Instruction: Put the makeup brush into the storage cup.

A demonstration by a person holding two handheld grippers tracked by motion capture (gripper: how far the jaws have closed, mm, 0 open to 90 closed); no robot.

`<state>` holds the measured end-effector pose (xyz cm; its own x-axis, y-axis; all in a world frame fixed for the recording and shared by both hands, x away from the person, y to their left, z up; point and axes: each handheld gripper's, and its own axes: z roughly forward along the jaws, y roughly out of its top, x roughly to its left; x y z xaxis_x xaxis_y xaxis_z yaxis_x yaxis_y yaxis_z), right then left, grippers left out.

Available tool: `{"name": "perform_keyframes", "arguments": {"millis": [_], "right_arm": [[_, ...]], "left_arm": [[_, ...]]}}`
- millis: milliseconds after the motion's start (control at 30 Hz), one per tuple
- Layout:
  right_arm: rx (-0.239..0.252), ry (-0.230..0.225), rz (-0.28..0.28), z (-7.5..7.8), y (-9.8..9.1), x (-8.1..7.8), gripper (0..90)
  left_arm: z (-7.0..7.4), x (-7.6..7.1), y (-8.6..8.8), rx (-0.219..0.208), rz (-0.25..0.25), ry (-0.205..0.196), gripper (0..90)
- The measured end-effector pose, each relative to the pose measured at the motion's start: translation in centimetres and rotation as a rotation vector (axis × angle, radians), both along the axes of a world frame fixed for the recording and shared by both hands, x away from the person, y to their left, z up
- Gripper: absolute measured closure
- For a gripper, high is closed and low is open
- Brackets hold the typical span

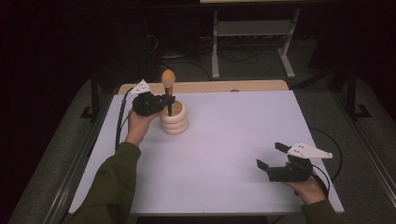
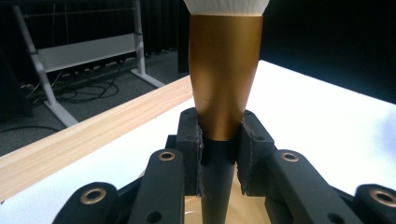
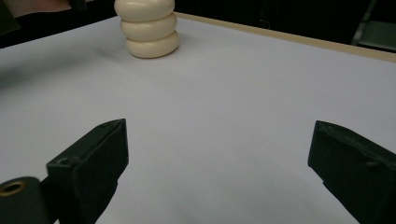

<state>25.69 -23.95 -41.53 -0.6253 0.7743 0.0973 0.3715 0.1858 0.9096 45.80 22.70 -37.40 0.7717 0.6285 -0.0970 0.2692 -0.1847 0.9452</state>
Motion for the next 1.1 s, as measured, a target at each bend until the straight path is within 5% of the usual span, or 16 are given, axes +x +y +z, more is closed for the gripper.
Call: {"name": "perform_keyframes", "arguments": {"millis": [800, 900, 1100], "right_arm": [[-0.004, 0.001, -0.002, 0.0, 0.0, 0.0, 4.5], [-0.004, 0.002, -0.001, 0.0, 0.0, 0.0, 4.5], [-0.003, 0.006, 0.001, 0.0, 0.0, 0.0, 4.9]], "left_arm": [[-1.6, -0.1, 0.5, 0.018, 0.007, 0.024, 72.7], [-1.5, 0.0, 0.6, -0.011, 0.026, 0.019, 58.9], [-1.2, -0.2, 0.6, 0.01, 0.056, -0.002, 28.2]]}}
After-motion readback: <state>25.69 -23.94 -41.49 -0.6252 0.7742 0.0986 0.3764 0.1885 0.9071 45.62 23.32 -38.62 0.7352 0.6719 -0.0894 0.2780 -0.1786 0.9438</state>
